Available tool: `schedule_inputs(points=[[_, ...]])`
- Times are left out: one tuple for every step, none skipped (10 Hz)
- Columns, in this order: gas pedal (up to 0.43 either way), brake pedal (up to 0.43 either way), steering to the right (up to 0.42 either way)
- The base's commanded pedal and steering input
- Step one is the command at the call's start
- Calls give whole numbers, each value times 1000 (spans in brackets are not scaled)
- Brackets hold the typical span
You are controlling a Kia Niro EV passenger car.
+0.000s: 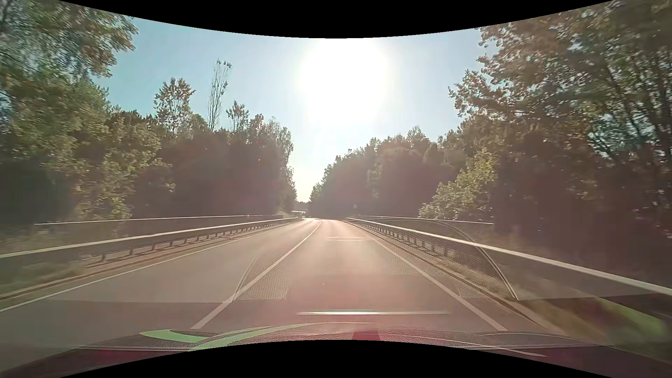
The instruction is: Follow the waypoints while adhering to traffic rules and regulations
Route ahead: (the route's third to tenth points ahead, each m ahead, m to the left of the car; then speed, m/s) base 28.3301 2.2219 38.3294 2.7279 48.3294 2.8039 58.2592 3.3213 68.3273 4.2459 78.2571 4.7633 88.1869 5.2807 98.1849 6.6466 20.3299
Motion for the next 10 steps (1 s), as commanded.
schedule_inputs(points=[[0, 0, -4], [0, 0, -3], [0, 0, -2], [0, 0, -3], [0, 0, -3], [0, 0, -3], [0, 0, -3], [0, 0, -3], [0, 0, -3], [0, 0, -3]])
